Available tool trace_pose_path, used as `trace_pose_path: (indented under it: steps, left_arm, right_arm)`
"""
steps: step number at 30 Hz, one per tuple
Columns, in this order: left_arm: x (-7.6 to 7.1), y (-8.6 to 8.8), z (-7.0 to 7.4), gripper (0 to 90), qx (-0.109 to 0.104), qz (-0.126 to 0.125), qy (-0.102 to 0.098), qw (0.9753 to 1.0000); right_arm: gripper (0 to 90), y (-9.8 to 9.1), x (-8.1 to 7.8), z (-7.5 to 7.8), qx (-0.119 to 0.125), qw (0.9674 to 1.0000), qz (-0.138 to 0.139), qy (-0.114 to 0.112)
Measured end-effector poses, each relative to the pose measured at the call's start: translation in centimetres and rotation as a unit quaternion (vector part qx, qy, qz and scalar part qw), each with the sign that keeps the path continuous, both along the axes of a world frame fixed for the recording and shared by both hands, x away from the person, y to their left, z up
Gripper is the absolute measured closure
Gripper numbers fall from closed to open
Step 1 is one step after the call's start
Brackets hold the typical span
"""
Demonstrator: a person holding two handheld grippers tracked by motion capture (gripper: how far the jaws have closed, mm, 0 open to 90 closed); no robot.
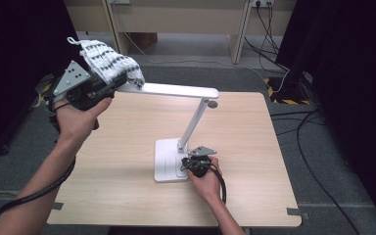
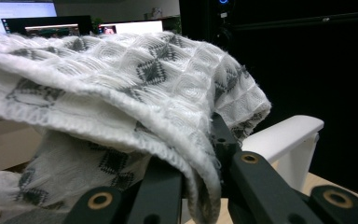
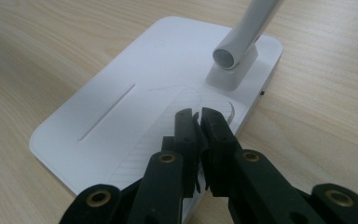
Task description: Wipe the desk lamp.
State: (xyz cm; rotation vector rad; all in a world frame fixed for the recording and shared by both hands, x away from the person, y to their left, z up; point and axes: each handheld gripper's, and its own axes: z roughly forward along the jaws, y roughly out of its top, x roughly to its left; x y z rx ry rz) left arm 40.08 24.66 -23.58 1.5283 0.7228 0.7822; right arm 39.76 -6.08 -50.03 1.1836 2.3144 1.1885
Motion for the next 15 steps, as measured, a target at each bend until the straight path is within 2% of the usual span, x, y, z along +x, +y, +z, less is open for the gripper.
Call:
trace_pose_path:
  steps: [8, 15]
  left_arm:
    - [0.0, 0.5, -0.8, 84.7, 0.002, 0.014, 0.012, 0.9998]
    - [-0.8, 1.5, -0.8, 84.7, 0.000, 0.021, 0.010, 0.9997]
  right_arm:
    - [85.8, 0.0, 0.0, 0.0, 0.001, 1.0000, 0.002, 0.000]
    - [85.9, 0.0, 0.0, 0.0, -0.001, 1.0000, 0.002, -0.001]
